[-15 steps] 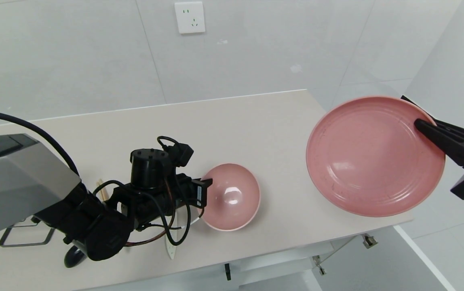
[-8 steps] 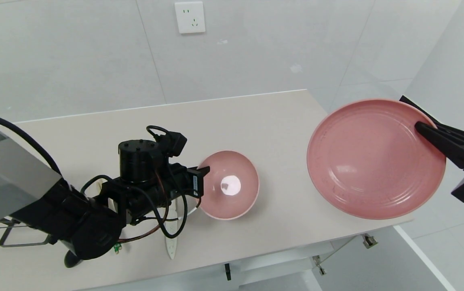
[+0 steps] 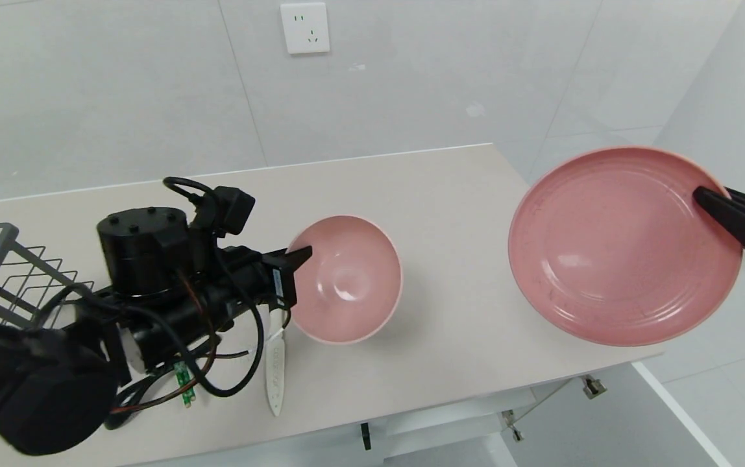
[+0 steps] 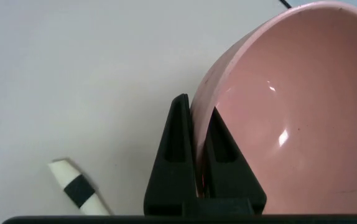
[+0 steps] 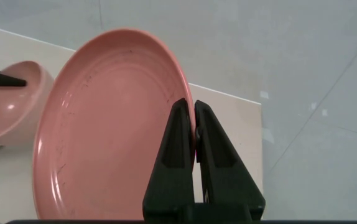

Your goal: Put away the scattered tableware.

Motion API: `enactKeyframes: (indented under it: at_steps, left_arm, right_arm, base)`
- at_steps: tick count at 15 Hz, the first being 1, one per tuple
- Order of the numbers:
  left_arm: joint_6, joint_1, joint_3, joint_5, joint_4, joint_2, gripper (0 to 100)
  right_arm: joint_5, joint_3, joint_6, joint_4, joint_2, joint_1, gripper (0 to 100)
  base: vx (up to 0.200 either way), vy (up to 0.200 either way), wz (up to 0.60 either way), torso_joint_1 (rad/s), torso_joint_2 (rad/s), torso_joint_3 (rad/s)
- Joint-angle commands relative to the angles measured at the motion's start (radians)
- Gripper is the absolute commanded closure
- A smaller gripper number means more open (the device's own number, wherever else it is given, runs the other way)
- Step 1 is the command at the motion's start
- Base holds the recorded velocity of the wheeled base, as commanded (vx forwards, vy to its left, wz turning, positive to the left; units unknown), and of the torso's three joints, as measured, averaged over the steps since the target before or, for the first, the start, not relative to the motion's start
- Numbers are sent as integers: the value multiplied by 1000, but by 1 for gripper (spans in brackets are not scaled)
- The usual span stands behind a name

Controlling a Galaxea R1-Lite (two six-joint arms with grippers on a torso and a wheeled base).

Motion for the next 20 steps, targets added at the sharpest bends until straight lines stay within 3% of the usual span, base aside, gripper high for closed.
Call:
enactKeyframes:
  at_steps: [1, 7, 11, 15, 16, 20]
  left_arm:
    - [0, -3, 105, -1, -1, -163, 100]
    - [-32, 0, 200, -27, -18, -249, 100]
    - [-130, 5, 209, -29, -94, -239, 100]
    - [-184, 7, 211, -50, -148, -253, 100]
    - [-206, 10, 239, -64, -206, -272, 100]
    - [-199, -39, 338, -69, -289, -279, 100]
  right_arm:
    - [0, 13, 7, 5, -59, -29, 100]
    - [-3, 142, 117, -3, -94, -21, 100]
    - [3, 139, 114, -8, -96, 2, 100]
    - [0, 143, 114, -8, -113, 2, 100]
    - [-1, 165, 102, -1, -134, -3, 100]
    - [-3, 163, 115, -6, -140, -3, 100]
  base:
    - [0, 0, 0, 0, 0, 0]
    - [0, 0, 0, 0, 0, 0]
    - [0, 0, 0, 0, 0, 0]
    - [0, 0, 0, 0, 0, 0]
    - [0, 0, 0, 0, 0, 0]
    - [0, 0, 0, 0, 0, 0]
